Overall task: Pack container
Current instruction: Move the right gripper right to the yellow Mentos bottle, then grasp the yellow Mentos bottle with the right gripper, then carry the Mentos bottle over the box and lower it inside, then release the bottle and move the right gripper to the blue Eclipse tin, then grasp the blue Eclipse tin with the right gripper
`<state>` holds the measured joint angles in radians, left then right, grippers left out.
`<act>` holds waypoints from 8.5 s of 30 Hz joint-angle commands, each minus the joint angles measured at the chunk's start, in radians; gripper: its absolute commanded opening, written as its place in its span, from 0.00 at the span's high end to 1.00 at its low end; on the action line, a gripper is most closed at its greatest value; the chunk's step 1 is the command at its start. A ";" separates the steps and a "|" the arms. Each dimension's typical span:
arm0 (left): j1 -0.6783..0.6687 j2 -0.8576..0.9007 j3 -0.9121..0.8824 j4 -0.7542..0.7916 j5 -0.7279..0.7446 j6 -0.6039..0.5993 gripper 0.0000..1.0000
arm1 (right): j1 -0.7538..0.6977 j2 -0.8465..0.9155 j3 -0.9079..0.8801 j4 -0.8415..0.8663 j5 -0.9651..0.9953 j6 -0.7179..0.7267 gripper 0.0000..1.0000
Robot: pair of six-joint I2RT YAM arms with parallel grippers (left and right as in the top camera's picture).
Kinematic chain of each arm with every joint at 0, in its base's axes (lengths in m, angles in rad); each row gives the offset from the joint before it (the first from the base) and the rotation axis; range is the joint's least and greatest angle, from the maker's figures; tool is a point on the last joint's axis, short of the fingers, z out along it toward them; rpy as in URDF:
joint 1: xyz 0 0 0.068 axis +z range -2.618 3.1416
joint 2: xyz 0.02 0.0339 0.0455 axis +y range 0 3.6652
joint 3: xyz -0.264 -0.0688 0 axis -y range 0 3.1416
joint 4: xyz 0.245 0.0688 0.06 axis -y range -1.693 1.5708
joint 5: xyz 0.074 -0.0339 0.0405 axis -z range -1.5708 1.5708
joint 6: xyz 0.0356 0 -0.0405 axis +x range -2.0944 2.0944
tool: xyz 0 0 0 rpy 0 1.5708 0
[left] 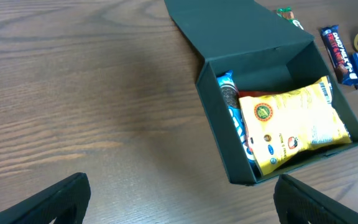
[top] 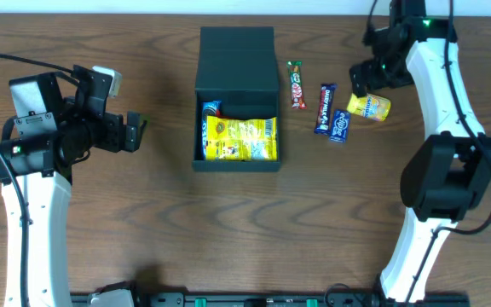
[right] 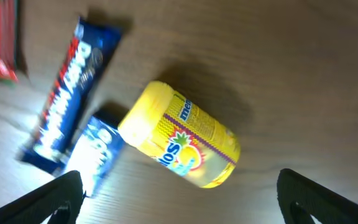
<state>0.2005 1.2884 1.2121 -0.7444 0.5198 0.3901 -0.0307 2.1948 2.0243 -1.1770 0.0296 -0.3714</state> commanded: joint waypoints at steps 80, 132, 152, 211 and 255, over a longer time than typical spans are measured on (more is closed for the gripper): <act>0.003 -0.008 0.003 -0.004 0.001 -0.055 0.05 | -0.054 0.031 -0.337 0.470 -0.135 -0.573 0.43; 0.002 -0.008 0.003 -0.003 0.000 -0.045 0.04 | 0.274 -0.177 -0.132 0.430 -0.386 -0.450 0.99; 0.002 -0.008 0.003 -0.004 0.000 0.000 0.05 | 0.438 -0.060 -0.136 0.280 -0.418 -0.632 0.99; 0.002 -0.008 0.003 -0.009 -0.003 0.014 0.05 | 0.154 -0.082 -0.085 0.220 -0.045 0.252 0.01; 0.002 -0.008 0.003 -0.014 -0.003 0.014 0.05 | 0.096 -0.081 -0.474 0.352 -0.066 0.326 0.30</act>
<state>0.2005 1.2884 1.2121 -0.7555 0.5194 0.3931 0.0628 2.1376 1.5661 -0.8253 -0.0544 -0.0521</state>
